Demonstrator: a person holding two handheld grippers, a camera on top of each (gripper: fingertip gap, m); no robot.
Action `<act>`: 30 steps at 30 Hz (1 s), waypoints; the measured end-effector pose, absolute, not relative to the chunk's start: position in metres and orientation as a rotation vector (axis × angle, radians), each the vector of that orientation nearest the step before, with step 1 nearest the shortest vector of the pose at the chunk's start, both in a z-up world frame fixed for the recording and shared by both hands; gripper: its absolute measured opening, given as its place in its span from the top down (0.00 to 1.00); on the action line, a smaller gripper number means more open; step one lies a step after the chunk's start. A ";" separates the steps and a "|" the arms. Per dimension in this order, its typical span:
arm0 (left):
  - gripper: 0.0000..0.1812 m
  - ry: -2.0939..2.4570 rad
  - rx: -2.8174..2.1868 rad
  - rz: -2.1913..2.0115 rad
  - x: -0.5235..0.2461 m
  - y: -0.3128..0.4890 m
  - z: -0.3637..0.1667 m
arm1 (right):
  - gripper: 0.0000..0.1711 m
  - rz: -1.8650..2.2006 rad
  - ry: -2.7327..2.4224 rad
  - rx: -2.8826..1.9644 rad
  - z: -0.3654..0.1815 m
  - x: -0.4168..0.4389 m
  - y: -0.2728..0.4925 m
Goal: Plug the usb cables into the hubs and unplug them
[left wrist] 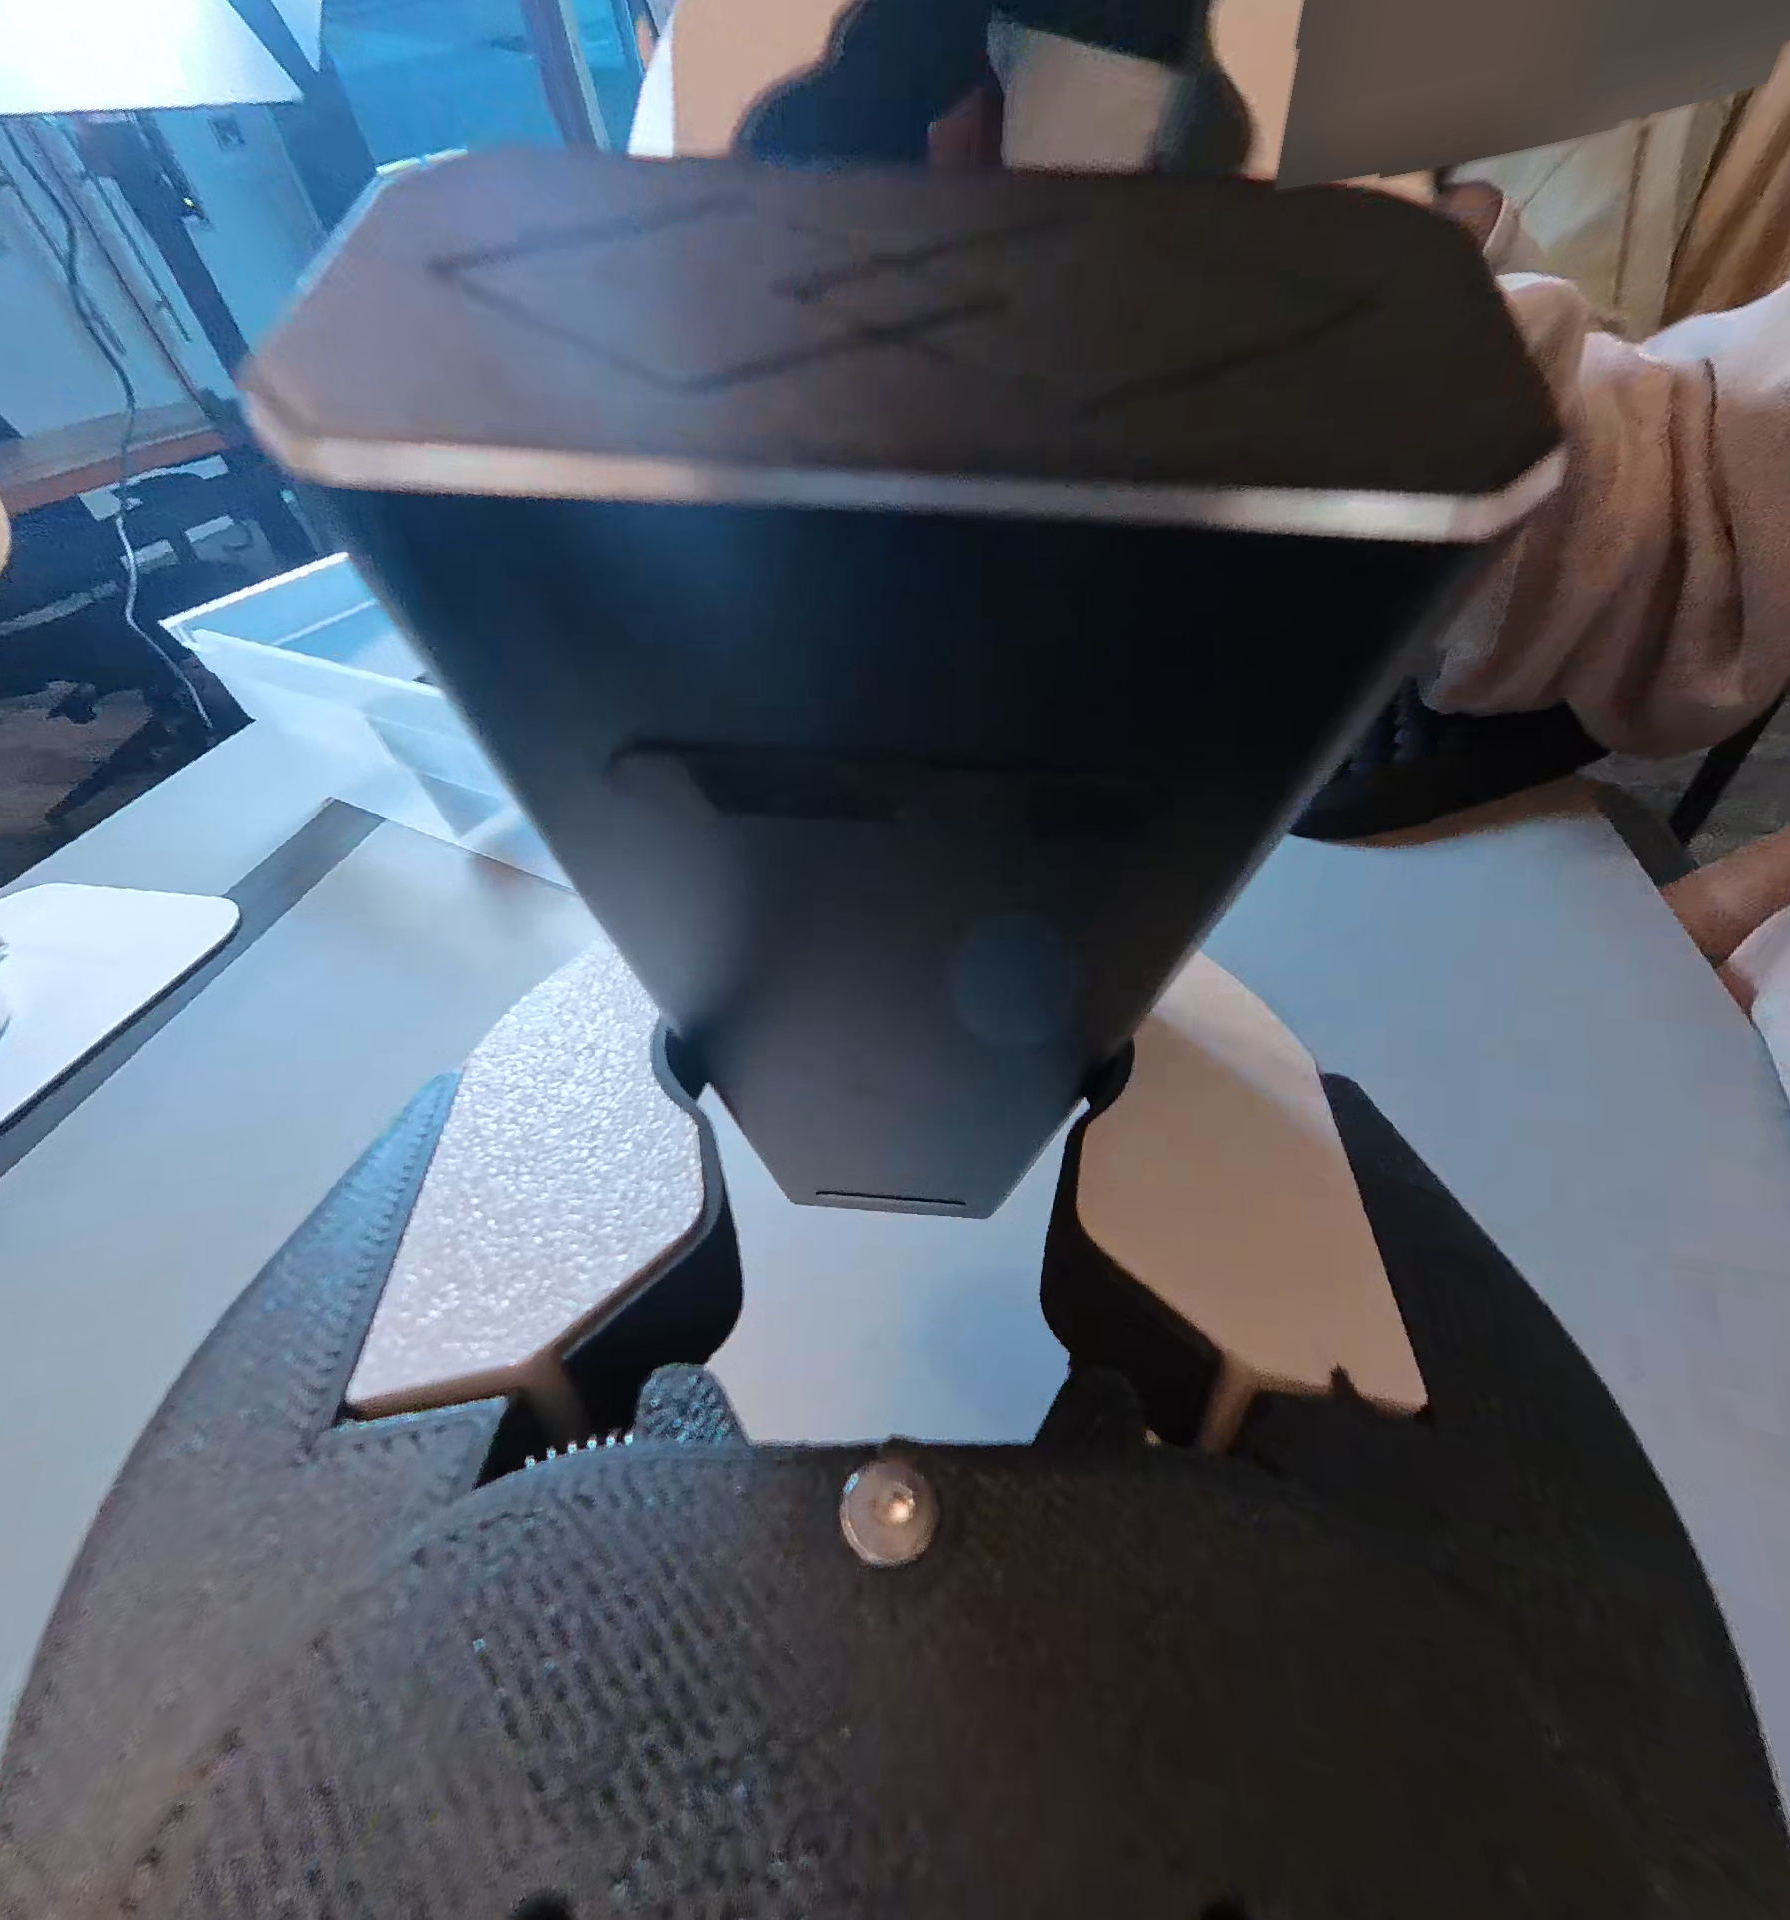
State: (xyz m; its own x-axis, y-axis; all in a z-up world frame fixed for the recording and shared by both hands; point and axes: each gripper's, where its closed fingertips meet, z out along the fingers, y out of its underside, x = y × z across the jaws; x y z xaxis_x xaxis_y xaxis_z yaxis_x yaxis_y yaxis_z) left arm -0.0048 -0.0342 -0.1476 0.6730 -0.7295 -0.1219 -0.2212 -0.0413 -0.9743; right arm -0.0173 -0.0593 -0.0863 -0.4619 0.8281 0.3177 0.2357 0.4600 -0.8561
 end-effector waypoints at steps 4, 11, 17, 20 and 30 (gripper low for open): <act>0.61 0.891 -1.639 -0.431 0.007 -0.037 -0.161 | 0.63 0.997 -1.958 -0.893 -0.115 -0.042 -0.085; 0.60 0.826 -1.600 -0.383 0.001 -0.031 -0.148 | 0.65 0.981 -1.929 -0.903 -0.102 -0.036 -0.071; 0.64 0.535 -1.555 -0.402 -0.060 -0.017 -0.115 | 0.65 0.766 -1.673 -1.141 -0.028 -0.004 0.050; 0.65 0.433 -1.517 -0.440 -0.079 -0.015 -0.105 | 0.64 0.413 -1.585 -1.335 -0.020 0.014 0.155; 0.66 0.424 -1.504 -0.348 -0.091 -0.014 -0.103 | 0.65 -0.048 -1.705 -1.979 -0.161 0.042 0.363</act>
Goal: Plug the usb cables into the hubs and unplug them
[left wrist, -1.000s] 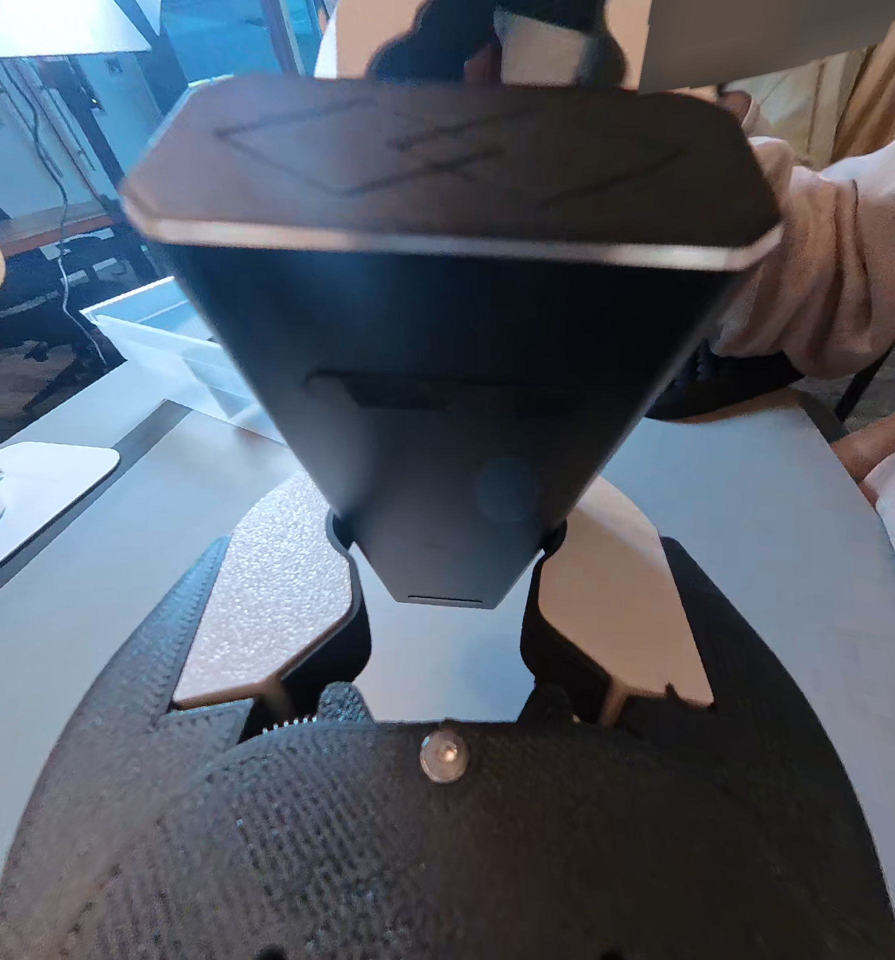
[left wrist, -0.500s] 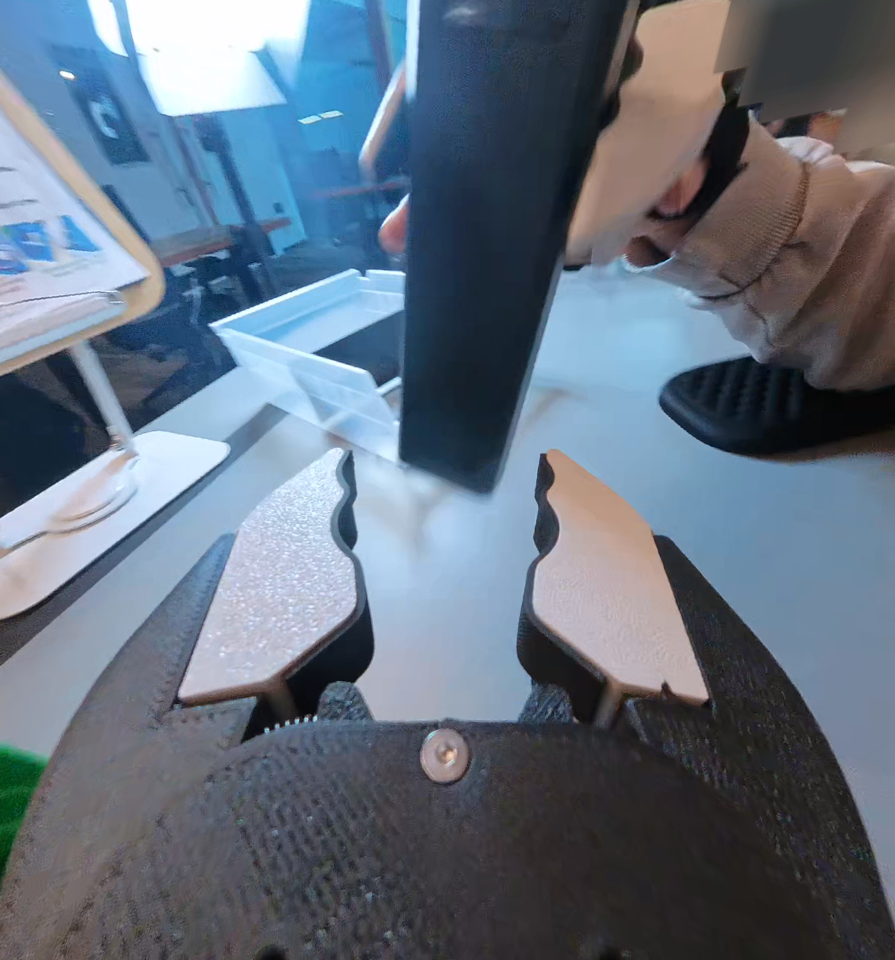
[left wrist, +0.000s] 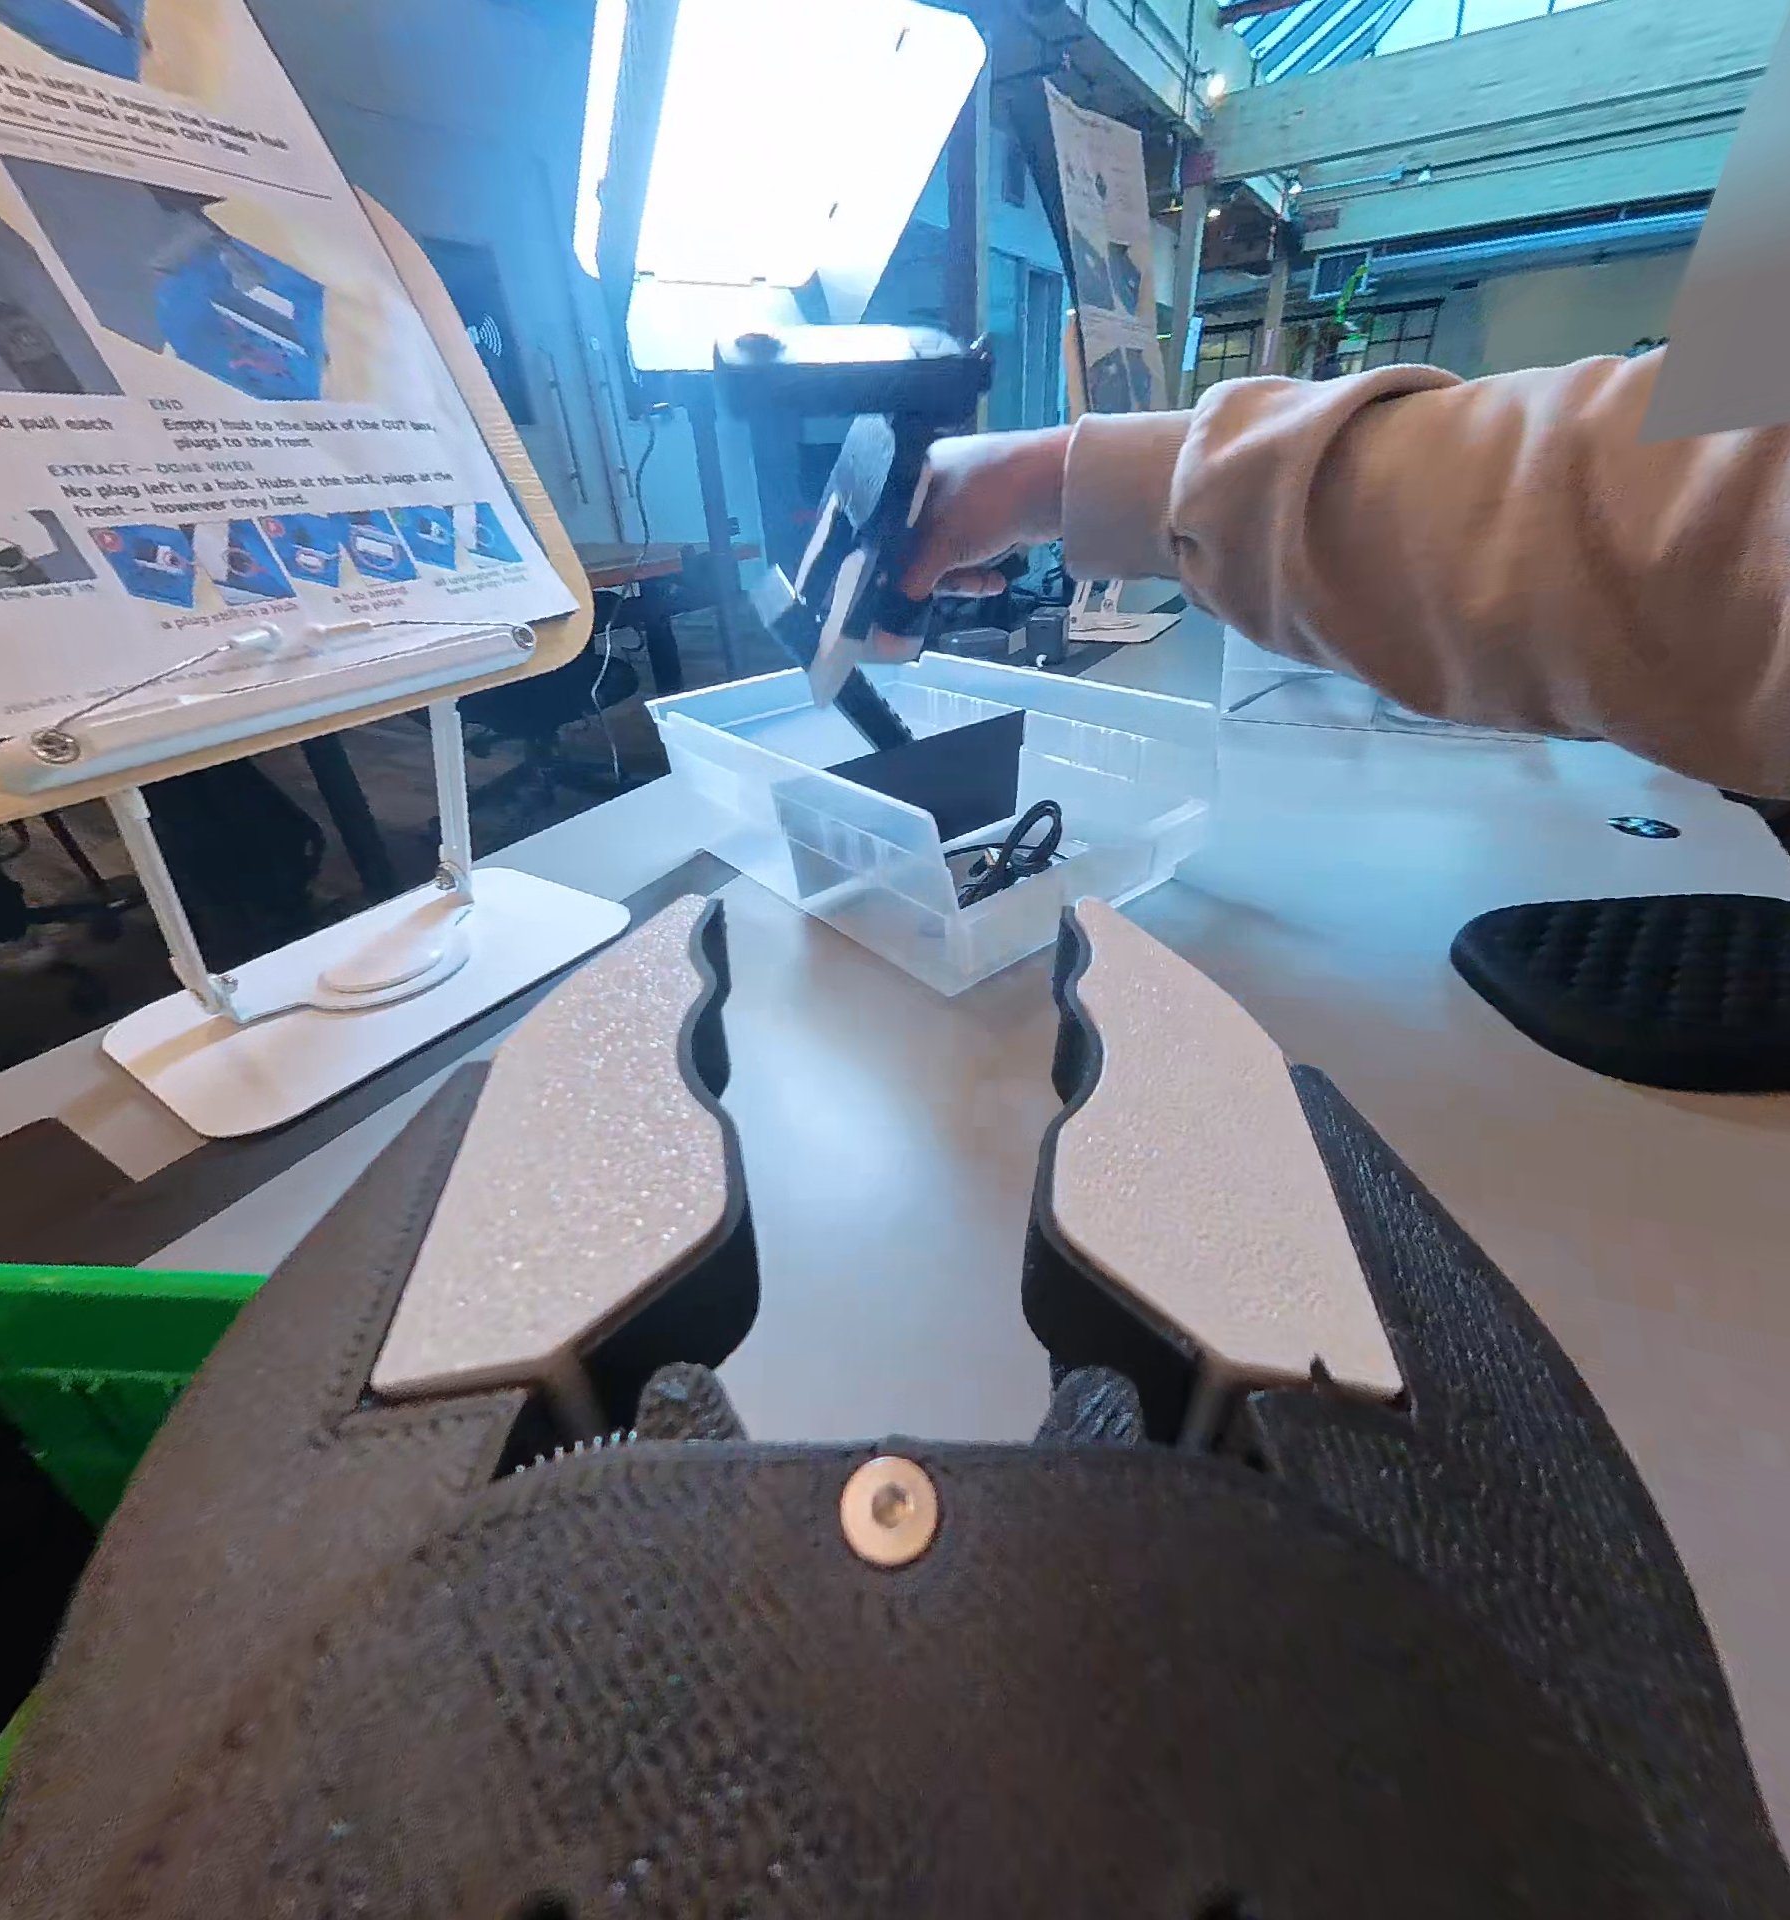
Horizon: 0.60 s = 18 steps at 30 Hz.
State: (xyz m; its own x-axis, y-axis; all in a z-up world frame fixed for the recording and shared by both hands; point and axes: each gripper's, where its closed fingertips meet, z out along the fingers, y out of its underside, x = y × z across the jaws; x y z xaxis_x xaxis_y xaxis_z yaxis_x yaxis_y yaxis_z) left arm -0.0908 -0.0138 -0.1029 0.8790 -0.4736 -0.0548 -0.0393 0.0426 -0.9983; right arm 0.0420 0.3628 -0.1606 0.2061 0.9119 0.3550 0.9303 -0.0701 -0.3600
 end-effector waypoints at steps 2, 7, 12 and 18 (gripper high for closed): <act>0.67 0.417 -1.515 -0.341 -0.095 -0.012 -0.106 | 0.65 -0.032 -1.730 -2.020 -0.182 0.036 0.373; 0.67 0.412 -1.548 -0.339 -0.100 -0.008 -0.118 | 0.65 0.084 -1.780 -2.116 -0.207 0.019 0.378; 0.67 0.401 -1.558 -0.347 -0.102 -0.006 -0.122 | 0.65 -0.016 -1.894 -2.149 -0.241 0.030 0.379; 0.67 0.375 -1.565 -0.324 -0.109 -0.004 -0.122 | 0.66 0.129 -1.756 -2.017 -0.204 0.020 0.374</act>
